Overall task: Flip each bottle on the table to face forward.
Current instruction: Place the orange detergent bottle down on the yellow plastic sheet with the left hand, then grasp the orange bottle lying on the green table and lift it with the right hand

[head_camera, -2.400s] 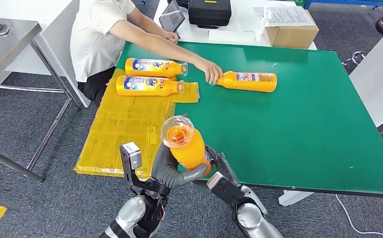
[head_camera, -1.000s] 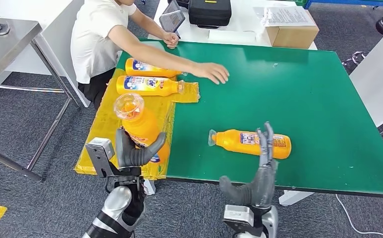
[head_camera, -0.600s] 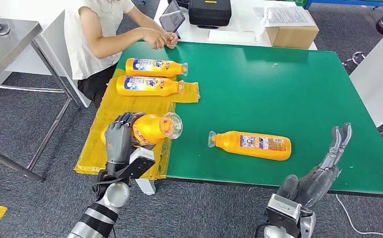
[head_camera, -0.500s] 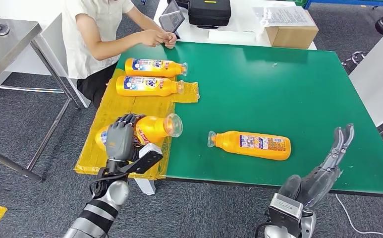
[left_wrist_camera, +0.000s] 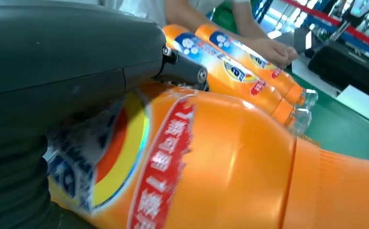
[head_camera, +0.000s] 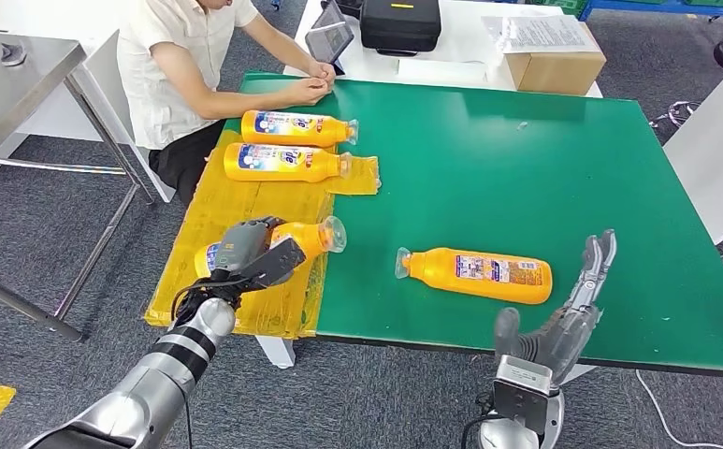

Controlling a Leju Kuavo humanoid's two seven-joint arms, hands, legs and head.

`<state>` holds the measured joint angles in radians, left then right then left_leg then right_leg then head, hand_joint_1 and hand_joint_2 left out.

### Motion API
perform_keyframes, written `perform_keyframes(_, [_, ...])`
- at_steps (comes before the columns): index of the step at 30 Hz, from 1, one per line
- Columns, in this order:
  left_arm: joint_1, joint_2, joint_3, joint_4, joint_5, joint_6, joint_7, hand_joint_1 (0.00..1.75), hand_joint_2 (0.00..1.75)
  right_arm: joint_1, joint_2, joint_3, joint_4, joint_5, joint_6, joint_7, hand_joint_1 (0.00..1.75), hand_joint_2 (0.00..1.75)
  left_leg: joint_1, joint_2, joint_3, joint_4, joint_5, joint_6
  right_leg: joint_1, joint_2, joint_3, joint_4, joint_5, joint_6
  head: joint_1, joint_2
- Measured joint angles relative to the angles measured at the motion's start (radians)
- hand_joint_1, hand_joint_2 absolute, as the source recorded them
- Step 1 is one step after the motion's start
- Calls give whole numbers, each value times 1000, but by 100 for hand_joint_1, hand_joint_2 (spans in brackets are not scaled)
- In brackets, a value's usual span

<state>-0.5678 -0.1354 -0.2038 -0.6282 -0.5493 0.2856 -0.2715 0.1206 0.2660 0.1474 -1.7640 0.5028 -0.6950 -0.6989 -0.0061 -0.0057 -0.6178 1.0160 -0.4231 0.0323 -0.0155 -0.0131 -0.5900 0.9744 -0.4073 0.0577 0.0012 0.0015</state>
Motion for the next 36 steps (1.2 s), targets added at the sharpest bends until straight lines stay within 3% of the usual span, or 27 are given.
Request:
perform_keyframes(7, [-32, -4, 26, 77, 71, -175, 17, 0, 175, -9, -20, 32, 48, -32, 0, 0, 0, 175, 0, 2, 1, 0, 2, 0, 0, 0, 0, 0, 2, -1, 0, 0])
perform_keyframes(12, [-48, -5, 26, 108, 80, -223, 21, 0, 175, -16, -31, 35, 73, -46, 0, 0, 0, 175, 0, 2, 1, 0, 2, 0, 0, 0, 1, 0, 2, 0, 0, 0])
perform_keyframes(20, [-60, -9, 23, 129, 82, -215, 15, 0, 175, -22, -44, 35, 104, -59, 0, 0, 0, 175, 0, 2, 2, 0, 2, 0, 0, 0, 1, 0, 1, -1, 0, 0])
perform_keyframes(27, [-37, -27, 18, 117, 98, -149, -57, 0, 175, -22, -49, 35, 122, -60, 0, 0, 0, 175, 0, 2, 1, 0, 2, 0, 0, 0, 0, 0, 2, 0, 0, 0])
perform_keyframes(32, [14, -53, 25, 42, 228, -182, -163, 0, 175, -21, -50, 34, 127, -49, 0, 0, 0, 175, 0, 2, -2, 0, 2, 0, 0, 0, -2, 0, 2, 0, 0, 0])
perform_keyframes(36, [109, -102, 31, -159, 399, -257, -232, 0, 175, -14, -52, 34, 130, -47, 0, 0, 0, 175, 0, 2, -3, 0, 2, 0, 0, 0, -3, 0, 1, 0, 0, 0])
